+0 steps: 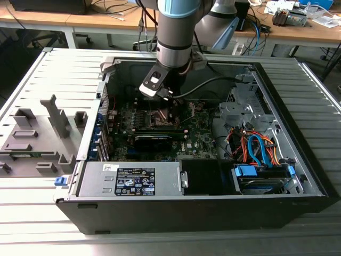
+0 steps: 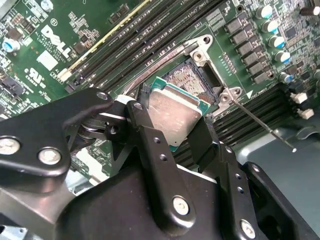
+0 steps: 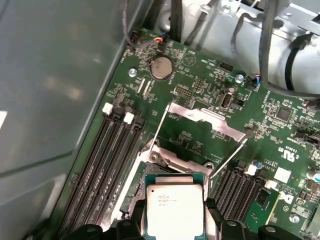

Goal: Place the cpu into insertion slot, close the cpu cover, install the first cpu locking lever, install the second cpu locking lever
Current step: 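Place the cpu into insertion slot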

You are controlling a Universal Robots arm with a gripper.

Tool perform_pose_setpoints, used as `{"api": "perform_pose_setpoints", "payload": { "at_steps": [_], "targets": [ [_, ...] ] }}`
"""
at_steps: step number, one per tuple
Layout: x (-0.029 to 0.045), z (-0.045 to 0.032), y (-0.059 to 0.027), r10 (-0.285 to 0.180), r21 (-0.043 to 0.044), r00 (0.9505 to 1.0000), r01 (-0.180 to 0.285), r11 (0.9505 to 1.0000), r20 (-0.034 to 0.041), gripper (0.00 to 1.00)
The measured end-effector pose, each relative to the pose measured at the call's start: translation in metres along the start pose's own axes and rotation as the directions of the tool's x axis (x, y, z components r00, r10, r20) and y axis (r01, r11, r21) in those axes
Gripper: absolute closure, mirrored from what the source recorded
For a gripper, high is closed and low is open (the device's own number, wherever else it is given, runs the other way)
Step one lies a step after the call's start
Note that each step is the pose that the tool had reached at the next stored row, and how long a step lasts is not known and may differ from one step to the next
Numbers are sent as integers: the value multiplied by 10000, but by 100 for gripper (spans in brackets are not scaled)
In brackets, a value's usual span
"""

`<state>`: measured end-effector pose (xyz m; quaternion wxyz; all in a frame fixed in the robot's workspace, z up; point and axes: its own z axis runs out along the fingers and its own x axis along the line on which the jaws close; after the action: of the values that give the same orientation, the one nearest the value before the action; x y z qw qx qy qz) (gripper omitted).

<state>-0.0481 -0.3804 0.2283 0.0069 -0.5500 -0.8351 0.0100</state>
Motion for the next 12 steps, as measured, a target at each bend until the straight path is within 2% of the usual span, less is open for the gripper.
{"api": "perform_pose_setpoints", "payload": {
  "at_steps": [7, 12],
  "targets": [
    [18, 33, 21, 691, 2, 9976, -691, 9976, -15, 45],
    [30, 53, 26, 1201, 2, 9928, -1201, 9928, -29, 45]
  ]
}}
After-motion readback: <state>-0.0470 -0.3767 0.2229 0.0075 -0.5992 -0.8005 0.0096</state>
